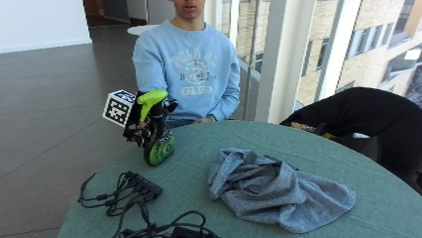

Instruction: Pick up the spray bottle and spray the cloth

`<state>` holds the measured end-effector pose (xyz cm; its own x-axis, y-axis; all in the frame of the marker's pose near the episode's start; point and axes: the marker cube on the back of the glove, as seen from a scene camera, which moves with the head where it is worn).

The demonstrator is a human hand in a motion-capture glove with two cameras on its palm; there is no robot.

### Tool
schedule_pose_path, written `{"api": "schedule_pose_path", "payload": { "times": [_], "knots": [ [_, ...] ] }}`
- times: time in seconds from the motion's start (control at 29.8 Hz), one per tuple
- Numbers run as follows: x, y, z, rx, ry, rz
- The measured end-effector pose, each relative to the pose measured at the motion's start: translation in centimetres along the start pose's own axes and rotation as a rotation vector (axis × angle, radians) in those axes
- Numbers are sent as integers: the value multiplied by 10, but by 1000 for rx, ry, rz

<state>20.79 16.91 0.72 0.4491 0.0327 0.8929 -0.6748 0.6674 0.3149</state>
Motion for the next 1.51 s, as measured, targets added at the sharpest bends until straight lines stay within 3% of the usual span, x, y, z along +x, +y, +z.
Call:
{"api": "schedule_pose_path", "payload": {
  "times": [0.64,0.84,1.14,1.51],
  "knots": [
    [-2,-22,16,54,128,-103],
    [-23,-38,24,-174,159,-185],
    [-85,-81,59,-633,271,-150],
    [-115,-103,107,-875,427,-170]
  ]
}}
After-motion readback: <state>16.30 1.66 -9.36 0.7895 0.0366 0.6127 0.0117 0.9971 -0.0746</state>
